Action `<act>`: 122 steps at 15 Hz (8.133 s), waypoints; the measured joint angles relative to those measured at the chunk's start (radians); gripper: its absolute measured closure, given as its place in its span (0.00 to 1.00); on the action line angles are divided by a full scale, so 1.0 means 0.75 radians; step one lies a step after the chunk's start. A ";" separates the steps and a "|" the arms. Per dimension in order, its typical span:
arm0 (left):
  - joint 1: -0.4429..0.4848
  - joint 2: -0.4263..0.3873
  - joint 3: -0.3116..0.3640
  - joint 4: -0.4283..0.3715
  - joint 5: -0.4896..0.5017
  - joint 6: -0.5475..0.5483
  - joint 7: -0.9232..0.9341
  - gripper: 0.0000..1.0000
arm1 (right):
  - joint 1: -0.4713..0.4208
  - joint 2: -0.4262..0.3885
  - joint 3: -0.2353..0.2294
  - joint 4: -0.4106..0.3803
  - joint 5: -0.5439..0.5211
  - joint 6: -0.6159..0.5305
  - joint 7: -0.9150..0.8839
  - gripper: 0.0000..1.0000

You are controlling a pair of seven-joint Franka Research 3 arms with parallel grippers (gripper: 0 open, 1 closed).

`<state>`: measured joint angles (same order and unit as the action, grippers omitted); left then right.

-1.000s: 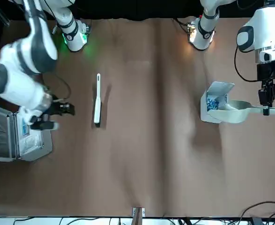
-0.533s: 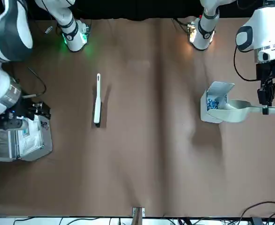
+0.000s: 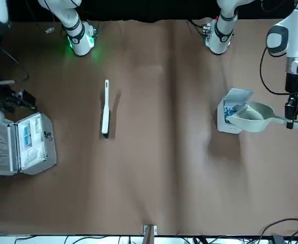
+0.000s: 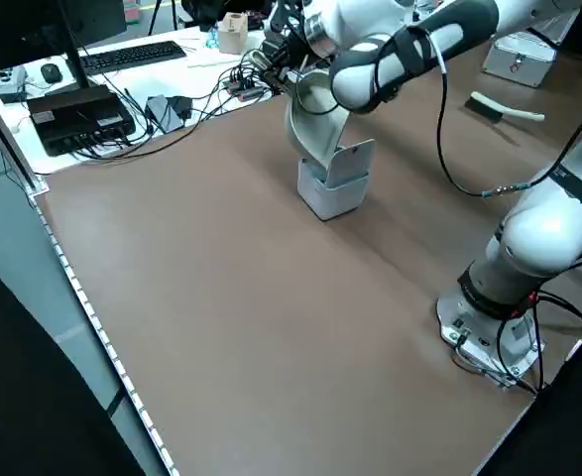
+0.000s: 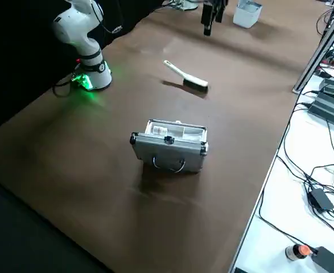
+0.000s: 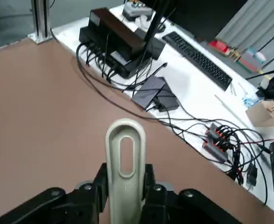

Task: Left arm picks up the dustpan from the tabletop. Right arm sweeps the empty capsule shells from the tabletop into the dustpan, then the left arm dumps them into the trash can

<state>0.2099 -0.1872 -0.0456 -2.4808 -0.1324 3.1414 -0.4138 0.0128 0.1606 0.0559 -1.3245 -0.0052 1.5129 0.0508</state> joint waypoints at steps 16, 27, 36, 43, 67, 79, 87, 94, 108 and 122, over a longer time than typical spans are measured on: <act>0.052 0.267 0.171 0.855 0.000 -1.291 -0.278 0.67 | -0.016 -0.144 0.009 -0.049 0.006 -0.048 0.004 0.00; 0.048 0.840 0.327 1.366 0.000 -1.469 -0.707 0.67 | -0.016 -0.224 0.017 -0.145 0.006 0.011 0.003 0.00; 0.070 1.048 0.417 1.405 0.044 -1.365 -0.641 0.67 | -0.010 -0.233 0.030 -0.145 0.005 0.007 0.003 0.00; 0.116 1.165 0.432 1.398 0.141 -1.196 -0.567 0.67 | -0.014 -0.240 0.016 -0.120 0.004 0.001 0.003 0.00; 0.147 1.197 0.431 1.140 0.024 -0.836 -0.590 0.65 | -0.017 -0.240 0.013 -0.117 0.004 -0.016 0.004 0.00; 0.085 1.102 0.428 1.176 0.024 -0.821 -0.588 0.00 | -0.018 -0.240 0.011 -0.117 0.004 -0.017 0.004 0.00; -0.001 0.782 0.428 1.181 0.025 -1.121 -0.409 0.00 | -0.063 -0.240 -0.007 -0.116 0.002 -0.017 0.005 0.00; -0.040 0.494 0.264 1.179 0.025 -1.411 0.000 0.00 | -0.144 -0.240 -0.012 -0.116 0.004 -0.069 0.007 0.00; -0.273 0.343 0.004 1.174 0.176 -1.735 0.474 0.00 | -0.169 -0.186 -0.007 -0.168 0.004 -0.111 0.008 0.00; -0.262 0.295 -0.034 1.173 0.176 -1.946 0.620 0.00 | -0.157 -0.189 0.017 -0.176 0.004 0.038 0.008 0.00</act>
<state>0.0136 0.0338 -0.0712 -1.6011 -0.0001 1.6817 0.0509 -0.1052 0.0191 0.0684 -1.4563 -0.0023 1.5416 0.0570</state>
